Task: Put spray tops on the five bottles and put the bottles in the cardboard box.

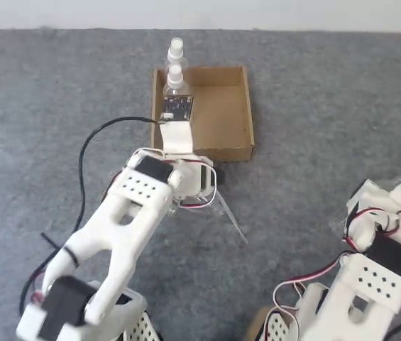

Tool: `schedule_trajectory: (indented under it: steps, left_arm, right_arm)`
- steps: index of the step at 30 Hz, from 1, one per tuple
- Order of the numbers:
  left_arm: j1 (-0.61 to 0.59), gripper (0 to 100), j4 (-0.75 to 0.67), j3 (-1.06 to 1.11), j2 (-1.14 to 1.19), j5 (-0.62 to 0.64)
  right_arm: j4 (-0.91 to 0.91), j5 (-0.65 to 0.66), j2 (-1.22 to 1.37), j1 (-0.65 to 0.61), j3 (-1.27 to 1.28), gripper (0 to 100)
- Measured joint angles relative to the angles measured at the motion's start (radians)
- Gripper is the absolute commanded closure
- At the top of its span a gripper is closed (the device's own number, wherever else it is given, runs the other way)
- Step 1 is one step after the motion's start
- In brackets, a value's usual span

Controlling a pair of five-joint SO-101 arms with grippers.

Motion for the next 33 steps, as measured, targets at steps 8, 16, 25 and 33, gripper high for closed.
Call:
schedule_trajectory:
  steps: [8,16,25,33]
  left_arm:
    - [0.000,73,-0.068,-0.003,0.074,0.020]
    - [0.000,83,-0.110,-0.005,0.112,0.020]
    - [0.000,90,-0.152,-0.012,0.130,-0.048]
    - [0.008,90,-0.140,-0.014,0.130,-0.104]
  right_arm:
    - [0.000,0.000,0.000,0.000,0.000,92.5]
    - [0.000,0.000,0.000,0.000,0.000,92.5]
    - [0.000,0.000,0.000,0.000,0.000,92.5]
    - [0.000,0.000,0.000,0.000,0.000,92.5]
